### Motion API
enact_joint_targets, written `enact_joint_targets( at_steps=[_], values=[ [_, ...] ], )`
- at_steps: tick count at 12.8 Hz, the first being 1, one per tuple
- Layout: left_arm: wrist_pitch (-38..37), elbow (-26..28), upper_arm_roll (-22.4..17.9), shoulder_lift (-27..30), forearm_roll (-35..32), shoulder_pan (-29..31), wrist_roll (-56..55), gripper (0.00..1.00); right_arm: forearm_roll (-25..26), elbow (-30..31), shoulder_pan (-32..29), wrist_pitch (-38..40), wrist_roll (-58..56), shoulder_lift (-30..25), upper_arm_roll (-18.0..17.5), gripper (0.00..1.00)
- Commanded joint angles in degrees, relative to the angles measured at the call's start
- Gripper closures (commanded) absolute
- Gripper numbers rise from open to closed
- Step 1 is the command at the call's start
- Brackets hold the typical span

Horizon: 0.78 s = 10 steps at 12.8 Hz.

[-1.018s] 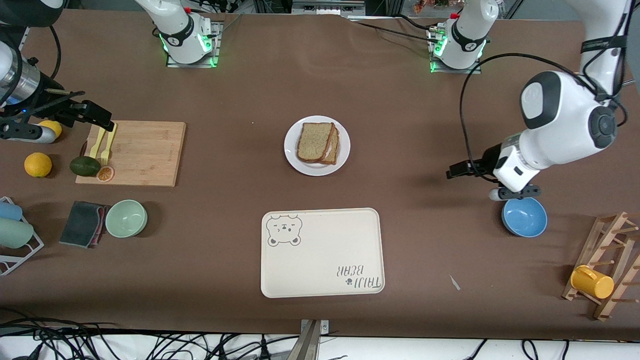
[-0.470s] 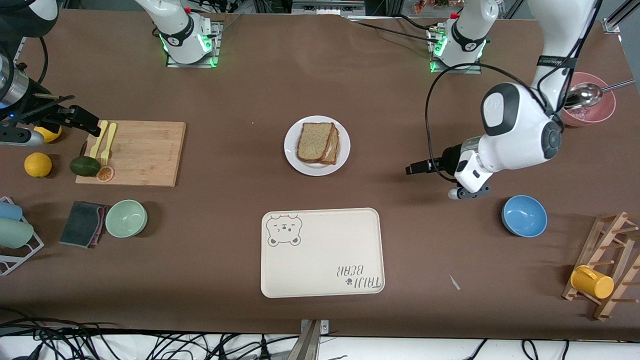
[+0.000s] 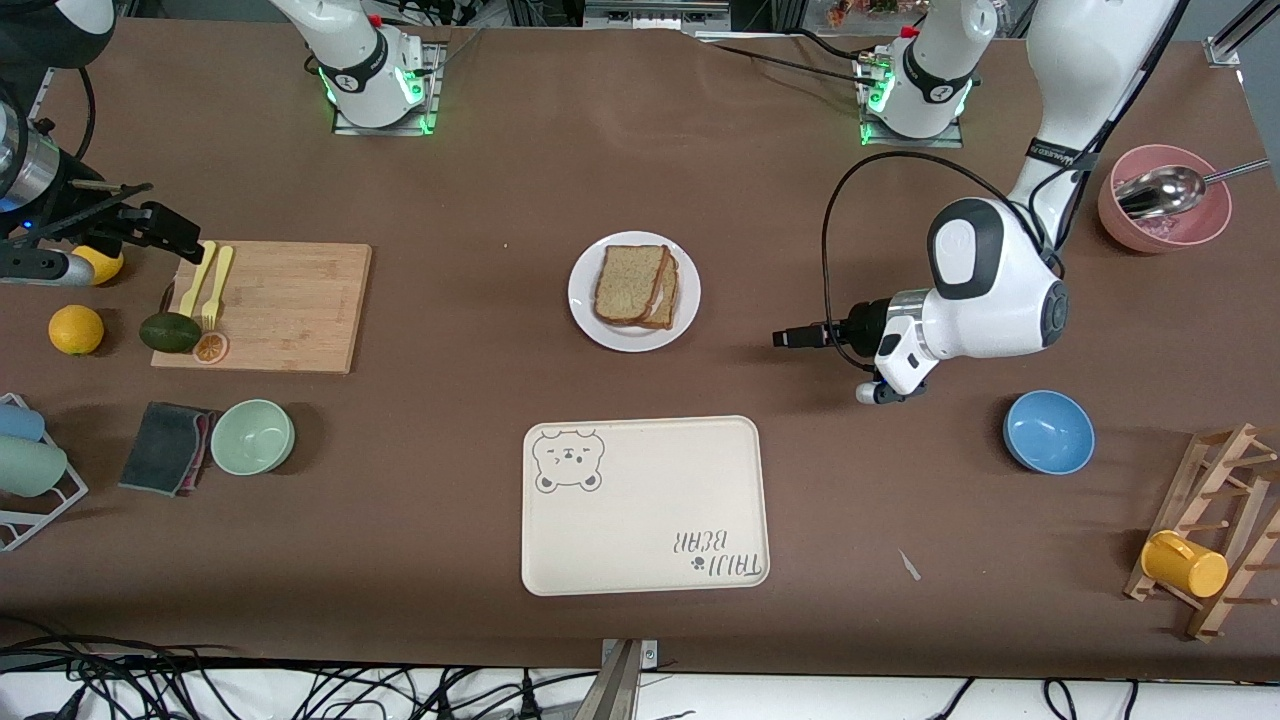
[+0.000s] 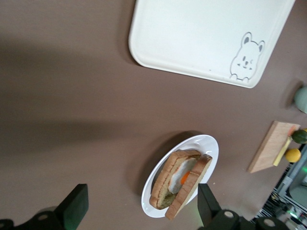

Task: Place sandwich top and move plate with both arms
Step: 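Retract the right gripper while the left gripper reaches the white plate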

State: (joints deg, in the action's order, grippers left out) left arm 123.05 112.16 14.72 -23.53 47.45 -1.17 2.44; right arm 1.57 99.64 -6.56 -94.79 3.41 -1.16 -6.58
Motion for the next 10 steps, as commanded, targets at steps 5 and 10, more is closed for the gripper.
enact_joint_targets(
  at_steps=[5,10],
  values=[
    [2.7,1.4,3.4,-3.6,11.9,0.1,15.5,0.00,-0.2,0.0,-0.3,0.8,-0.3,-1.7,-2.8,0.00],
    [11.3,9.9,7.3,-4.0,34.5,-0.6,40.1,0.00,-0.3,0.0,-0.3,1.2,2.7,-1.7,-2.6,0.00]
  ],
)
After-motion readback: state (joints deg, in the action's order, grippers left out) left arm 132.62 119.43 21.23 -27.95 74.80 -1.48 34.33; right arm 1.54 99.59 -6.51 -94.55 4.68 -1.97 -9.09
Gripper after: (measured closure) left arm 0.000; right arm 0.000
